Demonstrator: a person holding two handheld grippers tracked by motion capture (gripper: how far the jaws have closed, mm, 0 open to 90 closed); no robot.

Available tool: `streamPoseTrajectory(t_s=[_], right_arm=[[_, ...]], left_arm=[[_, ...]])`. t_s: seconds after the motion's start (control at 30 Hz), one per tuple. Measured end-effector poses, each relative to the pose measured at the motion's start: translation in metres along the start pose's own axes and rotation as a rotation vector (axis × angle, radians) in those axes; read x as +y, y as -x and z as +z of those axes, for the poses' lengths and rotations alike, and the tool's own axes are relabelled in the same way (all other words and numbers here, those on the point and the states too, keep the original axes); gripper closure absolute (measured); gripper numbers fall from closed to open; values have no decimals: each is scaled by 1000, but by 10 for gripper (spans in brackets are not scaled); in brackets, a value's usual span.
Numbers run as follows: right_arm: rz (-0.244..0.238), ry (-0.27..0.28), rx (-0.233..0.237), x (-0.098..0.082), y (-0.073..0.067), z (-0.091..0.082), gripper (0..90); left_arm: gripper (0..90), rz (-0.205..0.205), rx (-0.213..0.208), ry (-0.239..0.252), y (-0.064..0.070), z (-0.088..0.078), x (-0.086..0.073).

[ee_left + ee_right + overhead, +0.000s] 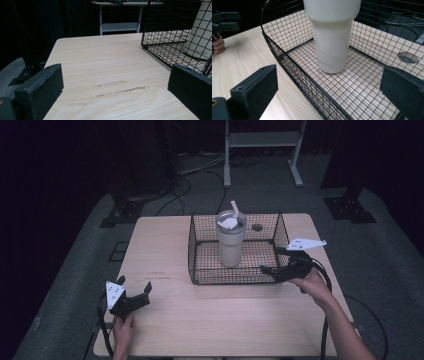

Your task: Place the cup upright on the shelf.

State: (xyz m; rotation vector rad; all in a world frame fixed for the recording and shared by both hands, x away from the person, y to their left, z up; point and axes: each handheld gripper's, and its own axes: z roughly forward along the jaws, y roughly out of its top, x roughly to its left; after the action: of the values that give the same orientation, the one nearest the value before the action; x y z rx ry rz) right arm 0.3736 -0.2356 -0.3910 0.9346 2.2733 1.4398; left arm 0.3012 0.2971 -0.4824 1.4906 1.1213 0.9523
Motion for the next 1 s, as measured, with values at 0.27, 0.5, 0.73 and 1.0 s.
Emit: streamPoseTrajectory(t_s=[0.27, 0.5, 0.73, 1.0], right_arm=[[-5, -15, 9, -8, -3, -7, 10], [-9, -3, 6, -17, -7, -18, 10], [-2, -4, 4, -28, -9, -27, 10], [24, 6, -6, -44, -5, -37, 10]], left_arm=[[0, 1, 0, -1, 0, 0, 0], [0, 2, 1, -1, 0, 0, 0], [0, 7, 3, -6, 1, 0, 0], [0, 13, 4, -9, 1, 0, 0]])
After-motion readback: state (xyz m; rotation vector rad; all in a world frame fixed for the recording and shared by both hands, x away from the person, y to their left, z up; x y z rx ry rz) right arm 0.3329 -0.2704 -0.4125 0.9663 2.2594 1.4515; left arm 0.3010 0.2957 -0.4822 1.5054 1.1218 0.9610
